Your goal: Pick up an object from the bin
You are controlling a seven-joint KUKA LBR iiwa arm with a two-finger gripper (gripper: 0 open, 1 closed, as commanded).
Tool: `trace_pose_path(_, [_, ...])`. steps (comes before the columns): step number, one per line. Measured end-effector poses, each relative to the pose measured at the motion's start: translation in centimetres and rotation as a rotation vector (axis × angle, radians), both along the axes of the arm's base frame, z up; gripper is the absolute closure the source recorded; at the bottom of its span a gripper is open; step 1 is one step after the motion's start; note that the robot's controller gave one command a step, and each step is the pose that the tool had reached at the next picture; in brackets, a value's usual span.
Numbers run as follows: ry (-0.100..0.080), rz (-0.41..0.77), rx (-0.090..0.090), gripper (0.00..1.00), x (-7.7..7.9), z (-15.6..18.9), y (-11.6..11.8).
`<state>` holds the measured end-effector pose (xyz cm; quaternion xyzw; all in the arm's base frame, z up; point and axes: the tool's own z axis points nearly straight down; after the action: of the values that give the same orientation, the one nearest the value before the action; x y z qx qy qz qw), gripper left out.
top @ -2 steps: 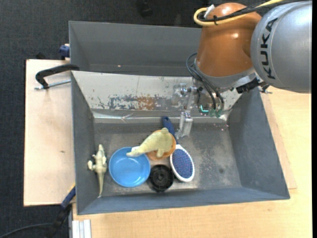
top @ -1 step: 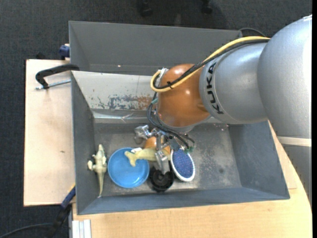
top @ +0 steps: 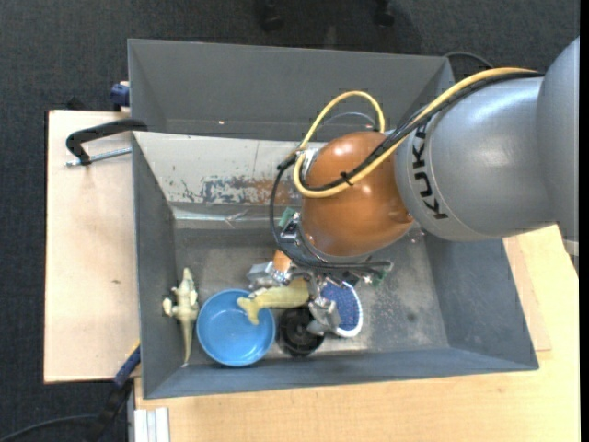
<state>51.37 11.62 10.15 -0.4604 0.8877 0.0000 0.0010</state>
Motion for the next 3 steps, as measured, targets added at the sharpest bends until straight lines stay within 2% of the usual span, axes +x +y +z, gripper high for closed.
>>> trace_pose_path(1, [-0.007, 0.443, 0.001, 0.0, -0.3, 1.8, 0.5])
trace_pose_path(2, [0.001, 0.656, 0.0, 0.0, 1.5, -3.2, -1.7])
trace_pose_path(3, [0.004, 0.801, -0.001, 0.0, -2.2, -3.1, -6.8])
